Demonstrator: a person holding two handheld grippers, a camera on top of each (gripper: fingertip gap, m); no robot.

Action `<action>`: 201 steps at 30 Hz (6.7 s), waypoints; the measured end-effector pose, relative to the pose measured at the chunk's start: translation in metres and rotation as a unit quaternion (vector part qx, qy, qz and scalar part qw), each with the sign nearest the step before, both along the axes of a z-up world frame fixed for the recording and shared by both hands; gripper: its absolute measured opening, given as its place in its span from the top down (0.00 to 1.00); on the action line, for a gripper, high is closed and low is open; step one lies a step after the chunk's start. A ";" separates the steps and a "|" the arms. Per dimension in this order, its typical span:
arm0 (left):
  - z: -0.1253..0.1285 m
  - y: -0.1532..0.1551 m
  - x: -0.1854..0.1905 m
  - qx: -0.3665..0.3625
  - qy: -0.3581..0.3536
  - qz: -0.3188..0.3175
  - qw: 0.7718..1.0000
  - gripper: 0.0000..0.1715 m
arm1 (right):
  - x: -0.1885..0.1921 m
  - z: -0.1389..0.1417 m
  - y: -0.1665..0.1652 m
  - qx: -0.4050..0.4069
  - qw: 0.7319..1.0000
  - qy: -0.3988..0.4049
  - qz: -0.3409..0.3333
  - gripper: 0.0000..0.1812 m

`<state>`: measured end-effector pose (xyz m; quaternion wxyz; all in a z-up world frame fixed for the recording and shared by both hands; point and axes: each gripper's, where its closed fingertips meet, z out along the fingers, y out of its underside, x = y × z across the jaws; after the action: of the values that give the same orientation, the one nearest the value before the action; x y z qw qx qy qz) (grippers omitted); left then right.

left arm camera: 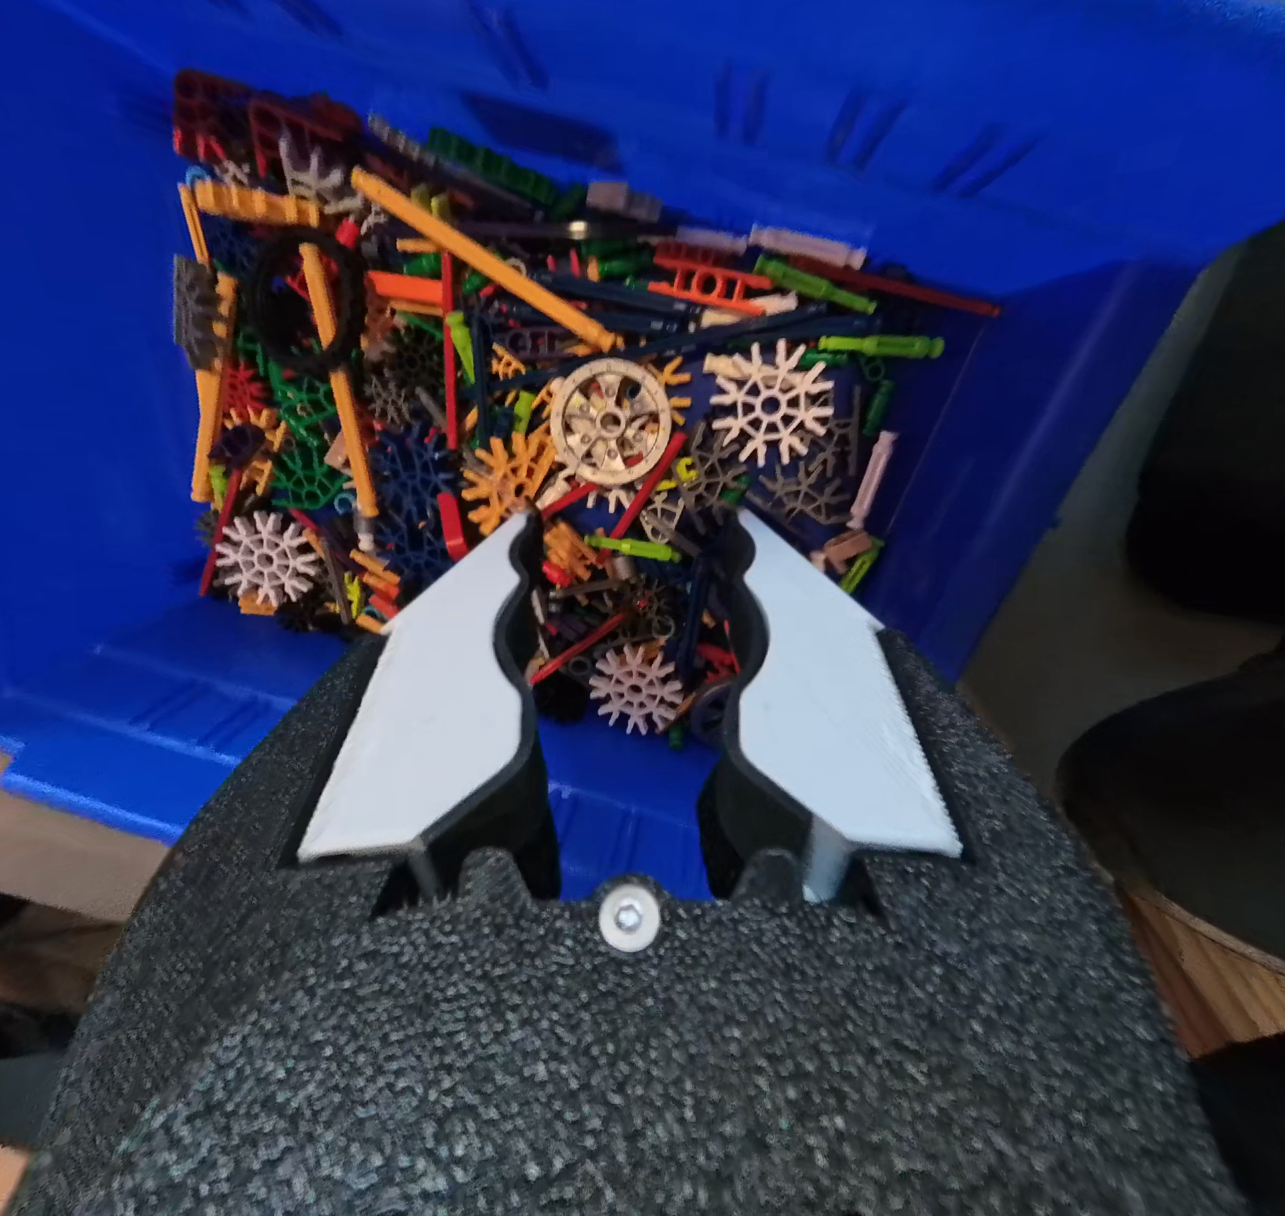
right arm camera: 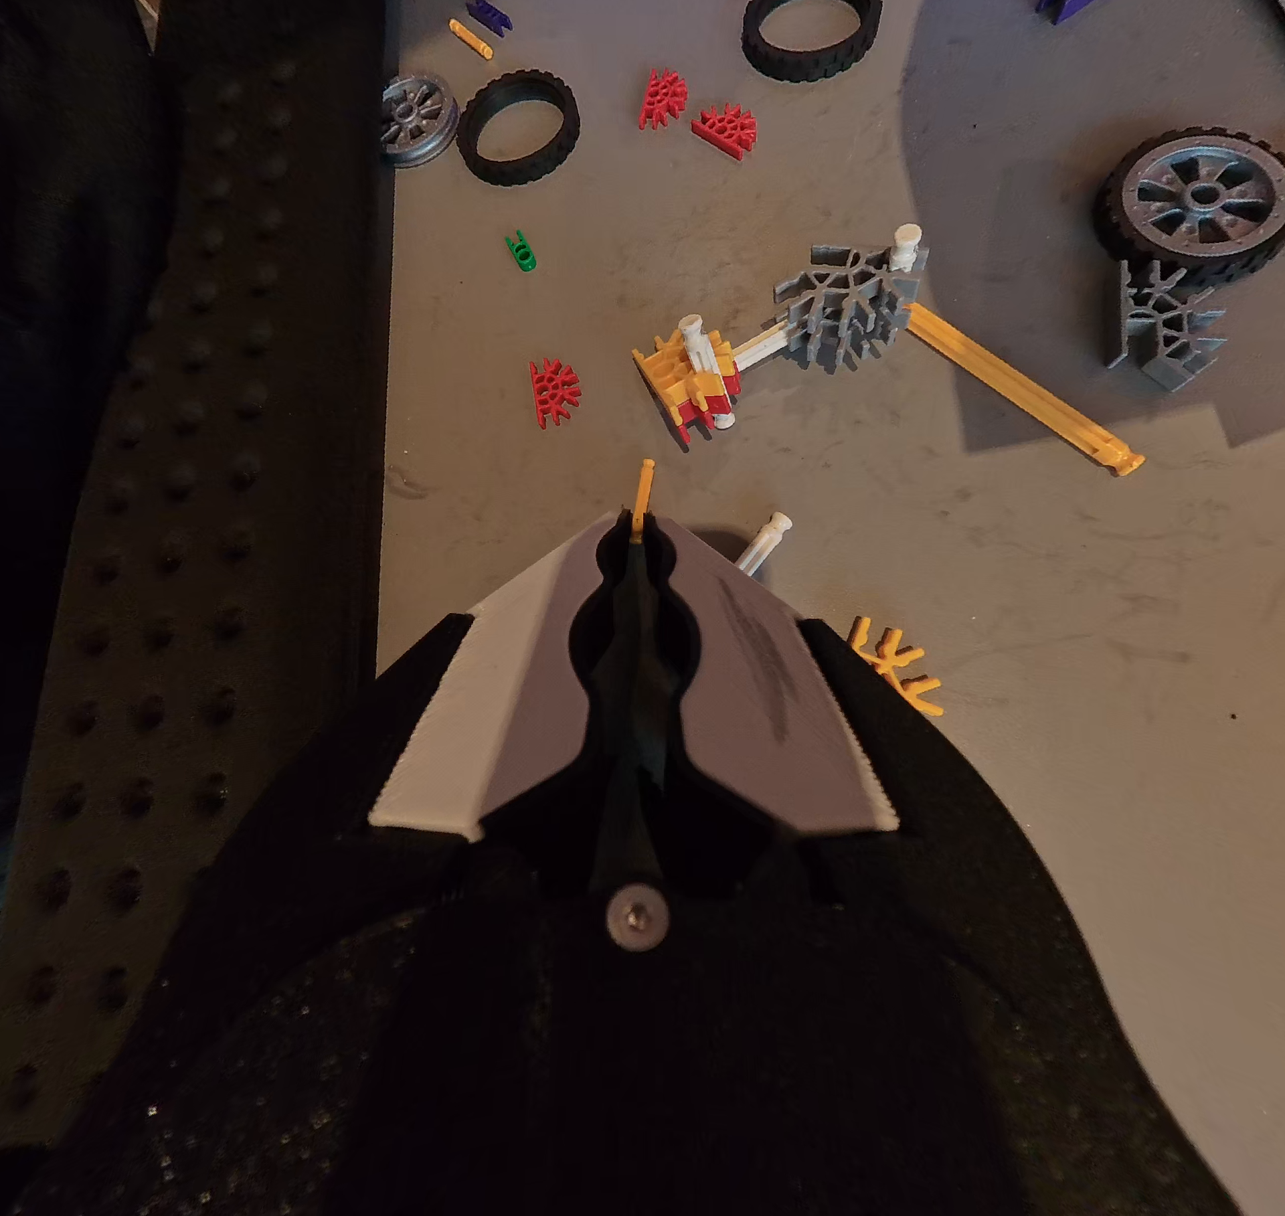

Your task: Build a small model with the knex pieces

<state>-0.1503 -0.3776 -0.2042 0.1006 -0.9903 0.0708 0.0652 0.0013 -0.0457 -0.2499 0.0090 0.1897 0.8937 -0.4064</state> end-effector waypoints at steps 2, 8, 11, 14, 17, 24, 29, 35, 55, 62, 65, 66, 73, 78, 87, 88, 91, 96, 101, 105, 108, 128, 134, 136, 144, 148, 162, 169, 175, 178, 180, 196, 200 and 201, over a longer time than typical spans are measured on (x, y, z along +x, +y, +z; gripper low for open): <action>0.001 0.010 0.006 0.018 -0.014 -0.014 1.000 0.71 | 0.000 0.000 0.000 0.000 1.000 0.000 0.000 0.98; -0.003 0.038 0.022 0.045 -0.050 -0.054 0.996 0.70 | 0.000 0.000 0.000 0.000 1.000 -0.001 0.000 0.98; -0.011 0.047 0.028 0.051 -0.065 -0.063 0.995 0.70 | 0.000 0.000 0.000 0.000 1.000 0.000 0.000 0.98; -0.017 0.054 0.034 0.060 -0.082 -0.066 0.993 0.71 | 0.000 0.000 0.000 0.000 1.000 0.000 0.000 0.98; -0.029 0.051 0.038 0.036 -0.093 -0.070 0.993 0.72 | 0.000 0.000 0.000 0.000 1.000 0.000 0.000 0.98; -0.043 0.036 0.041 -0.011 -0.114 -0.056 0.992 0.74 | 0.000 0.000 0.000 0.000 1.000 0.000 0.000 0.98; -0.042 0.022 0.038 -0.033 -0.107 -0.041 0.993 0.75 | 0.000 0.000 0.000 0.000 1.000 -0.002 -0.001 0.98; -0.041 0.008 0.035 -0.049 -0.107 -0.025 0.993 0.75 | 0.000 0.000 0.000 -0.001 1.000 -0.003 -0.001 0.98; -0.027 0.012 0.021 -0.005 -0.081 -0.004 0.997 0.75 | 0.000 0.000 0.000 -0.001 1.000 -0.003 -0.001 0.98; -0.025 0.025 0.010 0.015 -0.054 -0.002 0.998 0.76 | 0.000 0.000 0.000 0.000 1.000 -0.002 -0.001 0.98; -0.027 0.031 0.003 0.017 -0.040 0.000 0.999 0.76 | 0.000 0.000 0.000 0.000 1.000 -0.002 -0.001 0.98; -0.027 0.033 0.000 0.021 -0.034 0.001 0.999 0.76 | 0.000 0.000 0.000 0.000 1.000 -0.001 -0.001 0.98; -0.023 0.050 -0.008 0.052 -0.021 -0.005 0.998 0.75 | 0.000 0.000 0.000 0.000 1.000 -0.002 -0.001 0.98; -0.022 0.055 -0.010 0.058 -0.018 -0.012 0.998 0.71 | 0.000 0.000 0.000 0.000 1.000 -0.001 -0.001 0.98; -0.011 0.043 -0.014 0.058 -0.006 -0.004 0.998 0.68 | 0.000 0.000 0.000 0.000 1.000 -0.001 -0.001 0.98; -0.012 0.042 -0.014 0.056 -0.006 -0.003 0.998 0.67 | 0.000 0.000 0.000 0.000 1.000 -0.001 -0.001 0.98; -0.014 0.043 -0.013 0.058 -0.009 -0.009 0.998 0.66 | 0.000 0.000 0.000 0.000 1.000 -0.002 -0.001 0.98; -0.023 0.045 -0.006 0.042 -0.026 -0.018 0.999 0.64 | 0.000 0.000 0.000 0.000 1.000 -0.002 -0.001 0.98; -0.033 0.037 0.000 0.017 -0.050 -0.012 0.999 0.64 | 0.000 0.000 0.000 -0.001 1.000 -0.002 0.000 0.98; -0.040 0.030 0.004 0.000 -0.067 -0.007 0.998 0.64 | 0.000 0.000 0.000 -0.001 1.000 -0.002 0.000 0.98; -0.039 0.027 0.005 -0.001 -0.076 0.003 0.997 0.64 | 0.000 0.000 0.000 -0.001 1.000 -0.002 0.000 0.98; -0.038 -0.008 -0.001 -0.065 -0.083 0.057 0.993 0.68 | 0.001 0.000 0.000 0.001 1.000 0.003 0.002 0.98; -0.038 -0.012 -0.001 -0.078 -0.081 0.062 0.992 0.68 | 0.001 0.000 0.000 0.001 1.000 0.003 0.002 0.98; -0.038 -0.014 -0.002 -0.083 -0.080 0.070 0.991 0.69 | 0.001 0.000 0.000 0.001 1.000 0.004 0.002 0.98; -0.037 -0.018 -0.007 -0.088 -0.070 0.089 0.990 0.68 | 0.001 0.000 0.000 0.001 1.000 0.005 0.003 0.98; -0.037 -0.021 -0.007 -0.091 -0.069 0.092 0.989 0.68 | 0.001 0.000 0.000 0.002 1.000 0.006 0.003 0.98; -0.032 -0.029 -0.012 -0.098 -0.051 0.105 0.988 0.68 | 0.001 0.000 0.000 0.002 1.000 0.006 0.003 0.98; -0.030 -0.032 -0.016 -0.100 -0.039 0.113 0.988 0.68 | 0.001 0.000 0.000 0.002 1.000 0.007 0.003 0.98; -0.031 -0.034 -0.019 -0.104 -0.034 0.117 0.987 0.66 | 0.001 0.000 0.000 0.002 1.000 0.008 0.004 0.98; -0.030 -0.034 -0.018 -0.102 -0.033 0.112 0.988 0.66 | 0.001 0.000 0.000 0.003 1.000 0.008 0.004 0.98; -0.028 -0.032 -0.017 -0.098 -0.034 0.111 0.988 0.66 | 0.001 0.000 0.000 0.003 1.000 0.009 0.004 0.98; -0.035 -0.031 0.014 -0.109 -0.097 0.076 0.986 0.65 | 0.002 0.000 0.000 0.003 1.000 0.011 0.005 0.98; -0.028 -0.018 0.009 -0.072 -0.090 0.074 0.991 0.65 | 0.002 0.000 0.000 0.003 1.000 0.011 0.006 0.98; -0.027 -0.015 0.005 -0.065 -0.082 0.076 0.992 0.64 | 0.002 0.000 0.000 0.004 1.000 0.011 0.006 0.98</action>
<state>-0.1452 -0.3930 -0.2311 0.0364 -0.9992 -0.0090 -0.0139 0.0029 -0.0460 -0.2498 0.0005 0.1799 0.8963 -0.4053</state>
